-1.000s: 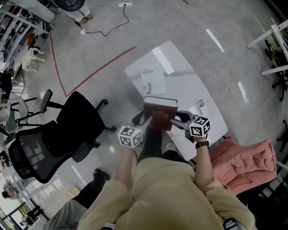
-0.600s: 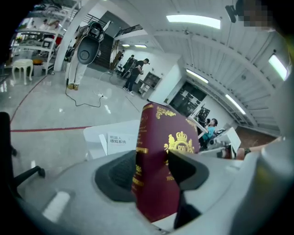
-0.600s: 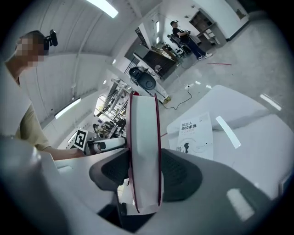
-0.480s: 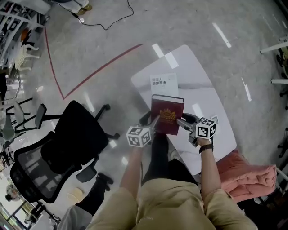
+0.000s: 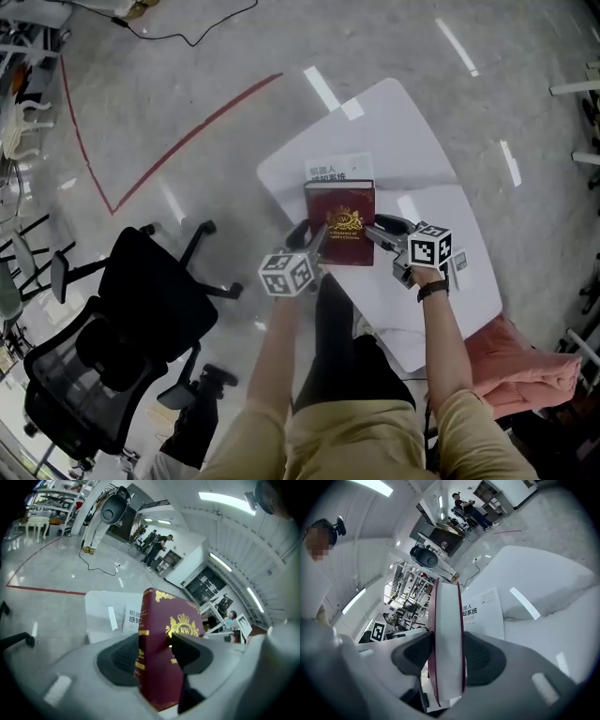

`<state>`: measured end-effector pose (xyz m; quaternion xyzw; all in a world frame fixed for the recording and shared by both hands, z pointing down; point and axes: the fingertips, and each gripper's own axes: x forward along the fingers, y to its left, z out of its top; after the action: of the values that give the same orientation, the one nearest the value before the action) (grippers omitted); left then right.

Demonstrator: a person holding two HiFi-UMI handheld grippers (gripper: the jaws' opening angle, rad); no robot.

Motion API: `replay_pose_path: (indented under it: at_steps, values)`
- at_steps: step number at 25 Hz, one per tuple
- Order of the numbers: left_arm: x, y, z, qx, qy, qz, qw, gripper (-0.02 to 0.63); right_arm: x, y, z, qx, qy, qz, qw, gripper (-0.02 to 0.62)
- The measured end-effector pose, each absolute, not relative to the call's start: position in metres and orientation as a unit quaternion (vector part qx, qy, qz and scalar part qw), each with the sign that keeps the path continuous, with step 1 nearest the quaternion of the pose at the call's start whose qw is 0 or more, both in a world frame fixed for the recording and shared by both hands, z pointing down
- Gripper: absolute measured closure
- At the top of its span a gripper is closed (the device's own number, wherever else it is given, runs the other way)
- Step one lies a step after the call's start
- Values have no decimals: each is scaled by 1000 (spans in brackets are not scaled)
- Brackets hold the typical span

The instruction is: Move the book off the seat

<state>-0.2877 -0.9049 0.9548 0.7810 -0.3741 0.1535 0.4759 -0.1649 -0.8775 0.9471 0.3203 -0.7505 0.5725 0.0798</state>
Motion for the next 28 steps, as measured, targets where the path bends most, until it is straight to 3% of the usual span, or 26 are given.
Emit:
replay_pose_path:
  at_steps: [7,8,9,15,21,23,25,28]
  values:
    - [-264,-912,997,777,-362,185,480,391,-136,-921,986,357,-730,581,54,393]
    - [-262,-911,1000,779,-359,193,476,414,-133,-922,992,369,-725,578,61,476]
    - [-259,-910,1004,782,-355,202,471,427,-131,-923,998,381,-722,573,72,500]
    - [-263,-918,1023,778,-365,229,457,425,-136,-918,1022,398,-720,552,136,511]
    - [-263,-923,1027,781,-371,227,449,423,-134,-920,1028,423,-710,550,120,506]
    - [-261,-924,1022,783,-372,229,443,418,-129,-919,1029,437,-699,553,122,457]
    - [-260,-926,1010,789,-372,229,431,407,-124,-915,1025,444,-688,560,122,331]
    - [-263,-924,981,800,-375,228,410,403,-117,-905,1001,447,-691,556,115,341]
